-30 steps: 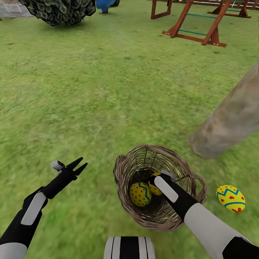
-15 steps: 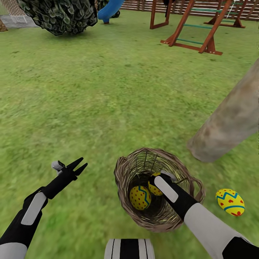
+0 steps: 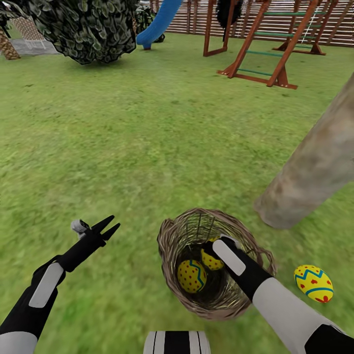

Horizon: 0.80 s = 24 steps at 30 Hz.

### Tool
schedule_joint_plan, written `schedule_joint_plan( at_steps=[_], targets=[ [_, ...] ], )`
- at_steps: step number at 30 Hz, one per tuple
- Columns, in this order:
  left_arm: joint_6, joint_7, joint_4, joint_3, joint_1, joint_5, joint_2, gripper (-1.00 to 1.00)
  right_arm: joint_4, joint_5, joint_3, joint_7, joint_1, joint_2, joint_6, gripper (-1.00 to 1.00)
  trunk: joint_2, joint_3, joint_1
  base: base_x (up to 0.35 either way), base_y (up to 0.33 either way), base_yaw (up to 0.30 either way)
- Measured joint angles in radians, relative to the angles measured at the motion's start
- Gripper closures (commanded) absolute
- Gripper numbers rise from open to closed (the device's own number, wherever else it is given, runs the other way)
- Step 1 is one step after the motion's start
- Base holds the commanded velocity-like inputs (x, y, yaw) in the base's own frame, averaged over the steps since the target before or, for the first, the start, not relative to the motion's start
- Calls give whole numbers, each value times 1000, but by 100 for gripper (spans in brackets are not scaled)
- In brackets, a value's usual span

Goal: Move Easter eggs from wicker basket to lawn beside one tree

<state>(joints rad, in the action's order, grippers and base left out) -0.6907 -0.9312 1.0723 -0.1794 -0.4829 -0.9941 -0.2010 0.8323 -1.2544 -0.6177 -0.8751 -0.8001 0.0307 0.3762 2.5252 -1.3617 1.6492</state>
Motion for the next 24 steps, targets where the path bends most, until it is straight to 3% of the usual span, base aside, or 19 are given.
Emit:
schedule_joint_plan(
  at_steps=[3,14,18,24],
  targets=[
    [-2,0,0,0,0,0,0,-100,1,-47,-1,0,2,2,45,100,-1,12,-1,0,0,0],
    [-2,0,-1,0,0,0,0,-100,7,-54,-1,3,3,2,80,100,-3,54,-6,-99,0,0],
    [-2,0,-2,0,0,0,0,-100,120,-57,-3,2,9,4,82,100,-4,70,-8,0,0,0],
    [-1,0,-2,0,0,0,0,-100,192,-57,-4,2,15,5,94,100,-6,93,-11,0,0,0]
  ],
)
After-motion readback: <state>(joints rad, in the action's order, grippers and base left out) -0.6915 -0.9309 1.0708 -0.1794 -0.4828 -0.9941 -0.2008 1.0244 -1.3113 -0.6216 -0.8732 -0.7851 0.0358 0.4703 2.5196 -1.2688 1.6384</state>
